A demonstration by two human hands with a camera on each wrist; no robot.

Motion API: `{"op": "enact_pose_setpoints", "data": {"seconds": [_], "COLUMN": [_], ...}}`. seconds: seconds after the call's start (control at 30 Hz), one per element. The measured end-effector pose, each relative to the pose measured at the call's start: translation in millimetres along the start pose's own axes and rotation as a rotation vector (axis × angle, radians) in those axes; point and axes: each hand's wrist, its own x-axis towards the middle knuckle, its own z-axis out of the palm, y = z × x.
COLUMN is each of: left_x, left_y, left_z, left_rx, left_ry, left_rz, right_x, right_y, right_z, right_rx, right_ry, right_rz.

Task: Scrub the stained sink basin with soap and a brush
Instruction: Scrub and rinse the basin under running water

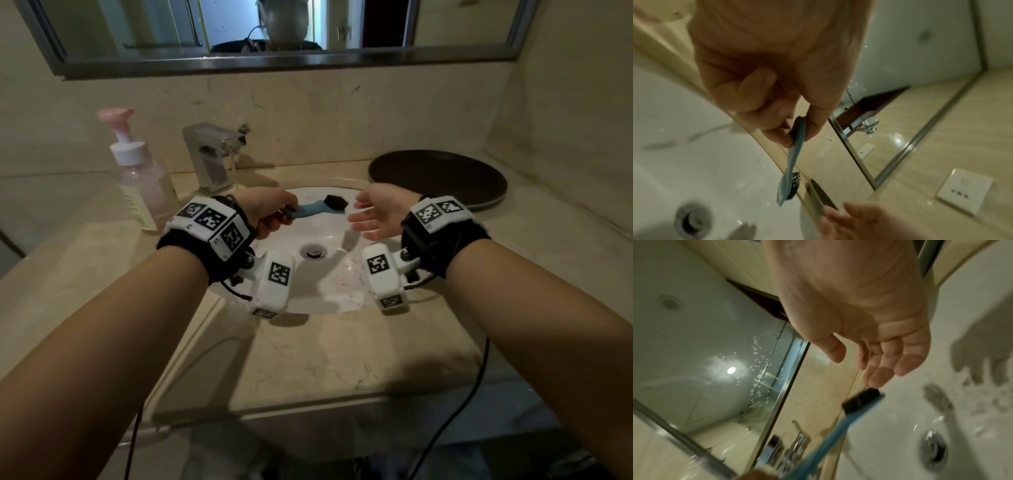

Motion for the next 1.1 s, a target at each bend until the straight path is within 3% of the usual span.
{"op": "enact_pose_setpoints", "data": {"seconds": [0.13,0.53,0.93,1.1], "left_x": [6,46,105,120], "left_y": [1,1,-23,-30], "left_z": [-1,13,42,44], "left_rx": [0.095,0.265,0.067,-0.042], "left_ry": [0.049,0.045,0.027,-0.011], "left_rz": [0.013,-0.056,-0.066,-0.128], "right_x": [2,13,25,27], "right_y": [5,15,26,30], "right_z": [-43,-83,-89,-90], "right_rx": [-0.049,0.159,0.389,0.398], "right_ry": [0.17,0.274,0.52,0.534], "right_rz": [0.004,0.021,-0.082,-0.124]}}
